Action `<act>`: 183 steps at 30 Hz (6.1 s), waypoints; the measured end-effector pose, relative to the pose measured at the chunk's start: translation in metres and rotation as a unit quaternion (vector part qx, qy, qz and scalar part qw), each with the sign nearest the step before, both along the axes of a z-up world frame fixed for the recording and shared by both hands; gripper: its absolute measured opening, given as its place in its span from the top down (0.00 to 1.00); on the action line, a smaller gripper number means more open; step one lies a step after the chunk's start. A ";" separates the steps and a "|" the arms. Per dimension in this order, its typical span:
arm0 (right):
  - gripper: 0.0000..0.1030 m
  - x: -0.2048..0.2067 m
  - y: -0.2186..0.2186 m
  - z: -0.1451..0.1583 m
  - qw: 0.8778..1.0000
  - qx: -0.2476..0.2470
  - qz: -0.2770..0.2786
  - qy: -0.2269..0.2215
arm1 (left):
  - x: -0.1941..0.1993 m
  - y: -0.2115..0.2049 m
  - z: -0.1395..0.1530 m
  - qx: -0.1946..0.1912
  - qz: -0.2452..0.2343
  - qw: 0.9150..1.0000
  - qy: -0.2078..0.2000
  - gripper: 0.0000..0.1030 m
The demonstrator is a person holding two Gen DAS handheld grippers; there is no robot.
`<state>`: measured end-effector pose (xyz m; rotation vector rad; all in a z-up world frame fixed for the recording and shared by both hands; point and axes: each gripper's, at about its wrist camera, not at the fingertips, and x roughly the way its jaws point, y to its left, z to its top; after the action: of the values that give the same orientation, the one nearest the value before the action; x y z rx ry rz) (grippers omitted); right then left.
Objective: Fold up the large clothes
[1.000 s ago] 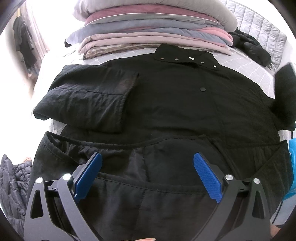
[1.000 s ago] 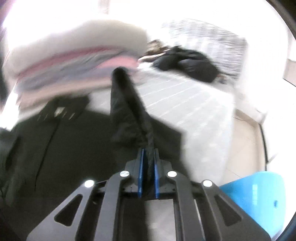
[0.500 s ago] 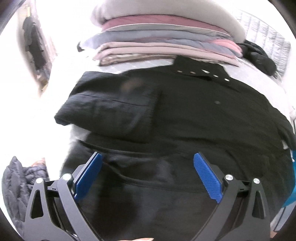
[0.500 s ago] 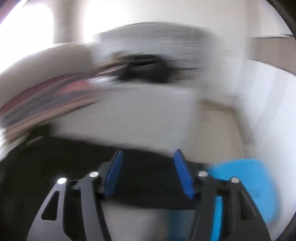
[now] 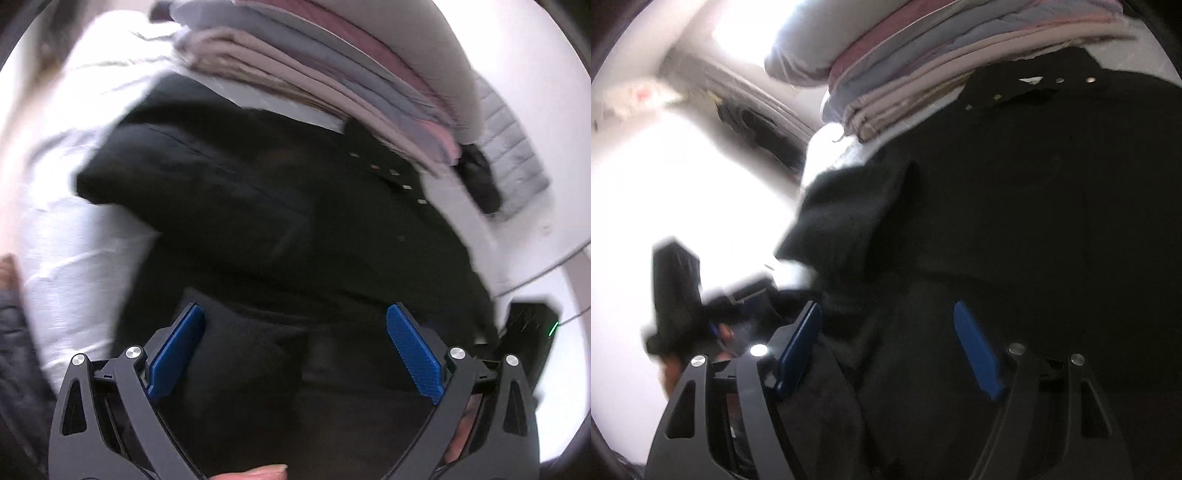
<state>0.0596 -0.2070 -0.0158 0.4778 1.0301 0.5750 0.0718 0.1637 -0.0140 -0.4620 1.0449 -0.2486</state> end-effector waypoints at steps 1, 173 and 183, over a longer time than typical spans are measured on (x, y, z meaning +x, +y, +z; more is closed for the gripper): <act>0.30 -0.010 -0.008 -0.002 1.000 0.006 -0.009 0.007 | 0.007 0.000 -0.003 -0.010 0.000 1.000 0.004 0.07; 0.07 -0.083 0.038 0.059 0.908 -0.300 -0.242 -0.164 | -0.085 -0.161 0.037 0.198 -0.088 0.966 -0.142 0.07; 0.07 -0.086 0.034 0.053 0.911 -0.301 -0.237 -0.156 | -0.084 -0.155 0.028 0.214 -0.077 0.964 -0.139 0.07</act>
<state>-0.0268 -0.1727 0.0375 0.0676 0.6953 -0.1137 -0.0122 0.0089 0.0142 0.0464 0.8270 -0.2099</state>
